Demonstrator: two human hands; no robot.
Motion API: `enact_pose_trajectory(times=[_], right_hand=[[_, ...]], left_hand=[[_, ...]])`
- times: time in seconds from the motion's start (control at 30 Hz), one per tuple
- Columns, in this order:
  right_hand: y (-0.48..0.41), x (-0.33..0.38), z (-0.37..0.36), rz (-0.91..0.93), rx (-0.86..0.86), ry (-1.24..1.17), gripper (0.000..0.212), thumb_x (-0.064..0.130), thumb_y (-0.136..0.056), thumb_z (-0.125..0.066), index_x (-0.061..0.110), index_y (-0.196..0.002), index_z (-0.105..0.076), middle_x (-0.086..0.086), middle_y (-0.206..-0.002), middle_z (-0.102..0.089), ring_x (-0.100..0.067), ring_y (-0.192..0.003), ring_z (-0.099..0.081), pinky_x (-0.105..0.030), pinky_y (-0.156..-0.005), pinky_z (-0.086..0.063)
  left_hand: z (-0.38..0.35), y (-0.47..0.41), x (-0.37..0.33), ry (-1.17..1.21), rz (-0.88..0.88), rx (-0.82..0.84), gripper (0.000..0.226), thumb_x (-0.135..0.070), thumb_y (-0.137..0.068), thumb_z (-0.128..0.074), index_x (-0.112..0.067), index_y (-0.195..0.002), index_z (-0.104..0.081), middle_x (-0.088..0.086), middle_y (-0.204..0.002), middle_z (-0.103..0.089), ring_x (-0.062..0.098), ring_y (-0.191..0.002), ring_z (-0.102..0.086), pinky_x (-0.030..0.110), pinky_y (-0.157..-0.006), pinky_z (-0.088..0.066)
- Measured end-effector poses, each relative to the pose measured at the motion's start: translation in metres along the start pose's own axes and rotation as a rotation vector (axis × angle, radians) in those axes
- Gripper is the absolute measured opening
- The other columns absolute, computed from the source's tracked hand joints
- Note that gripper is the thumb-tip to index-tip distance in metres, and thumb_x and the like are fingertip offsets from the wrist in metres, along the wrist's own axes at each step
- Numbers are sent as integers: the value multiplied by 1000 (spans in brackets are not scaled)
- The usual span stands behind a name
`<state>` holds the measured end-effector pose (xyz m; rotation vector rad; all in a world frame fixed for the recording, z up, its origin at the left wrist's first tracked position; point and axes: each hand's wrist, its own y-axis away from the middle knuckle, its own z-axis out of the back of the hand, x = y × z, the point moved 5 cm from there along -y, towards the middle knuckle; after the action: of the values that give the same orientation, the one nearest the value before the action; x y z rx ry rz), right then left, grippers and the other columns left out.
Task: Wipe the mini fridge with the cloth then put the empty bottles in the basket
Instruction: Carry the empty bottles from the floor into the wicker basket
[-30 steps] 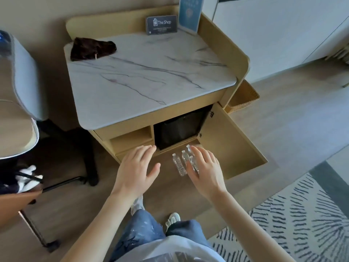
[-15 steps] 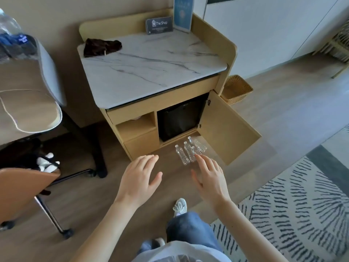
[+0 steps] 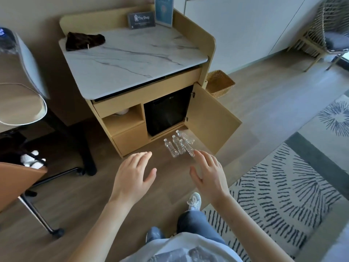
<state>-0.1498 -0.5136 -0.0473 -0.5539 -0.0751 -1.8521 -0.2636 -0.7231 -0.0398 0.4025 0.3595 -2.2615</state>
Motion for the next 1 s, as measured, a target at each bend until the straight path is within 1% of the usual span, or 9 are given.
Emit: enact_pose_trajectory(times=[0.1,0.23,0.4,0.5,0.63,0.8,0.9,1.0], right_hand=[[-9,-23,9,-3,-17,-19,47,20,-90,-66,7,-135,-57,-7,-130,-61,-31,-116,-58,-46,-95,-50],[-32,-72,17,1,-5,-28,48,19,-90,-68,7,-135,-57,-8,-129,-62,-30,-115,-59,-44,-95,-50],[-78,-155,29,35,46,-61,47,19,-89,-69,8,-133,-58,-8,-127,-63,-31,-113,-60,-43,-95,-50],[-111,-206,41,67,83,-78,47,20,-88,-66,10,-133,-57,-7,-127,-62,-31,-112,-59,-41,-95,-49],[-154,-253,52,105,158,-89,47,20,-89,-65,11,-135,-55,-7,-130,-61,-30,-116,-57,-41,-97,-48],[-210,-275,49,190,233,-97,43,22,-91,-59,8,-131,-57,-10,-128,-61,-35,-114,-57,-45,-95,-49],[-238,-275,36,220,238,-103,45,19,-90,-64,7,-132,-57,-12,-127,-62,-35,-113,-58,-44,-95,-49],[-263,-269,16,241,246,-118,44,17,-90,-67,6,-132,-57,-12,-126,-63,-35,-111,-59,-43,-94,-48]], left_hand=[[-10,-18,-18,-8,0,-6,55,-44,-93,-42,-9,-132,-61,3,-128,-65,19,-121,-58,36,-98,-49],[-39,-51,-49,-17,28,10,56,-44,-93,-41,-9,-132,-61,3,-129,-64,22,-121,-58,38,-99,-50],[-90,-111,-98,-32,92,15,58,-44,-93,-40,-7,-131,-62,5,-127,-65,24,-119,-59,40,-99,-50],[-115,-151,-131,-47,127,5,57,-44,-93,-41,-6,-129,-62,5,-125,-65,24,-116,-60,40,-96,-51],[-137,-193,-164,-48,211,14,56,-44,-93,-40,-7,-130,-62,4,-125,-65,24,-116,-60,41,-94,-53],[-146,-233,-178,-39,312,15,57,-44,-93,-39,-8,-131,-61,4,-125,-65,24,-116,-60,41,-94,-52],[-148,-256,-171,-31,341,3,55,-43,-92,-41,-8,-129,-62,4,-124,-66,24,-114,-61,39,-93,-52],[-156,-277,-149,-33,358,-6,49,-38,-91,-50,-8,-128,-62,3,-123,-65,24,-114,-60,39,-93,-51]])
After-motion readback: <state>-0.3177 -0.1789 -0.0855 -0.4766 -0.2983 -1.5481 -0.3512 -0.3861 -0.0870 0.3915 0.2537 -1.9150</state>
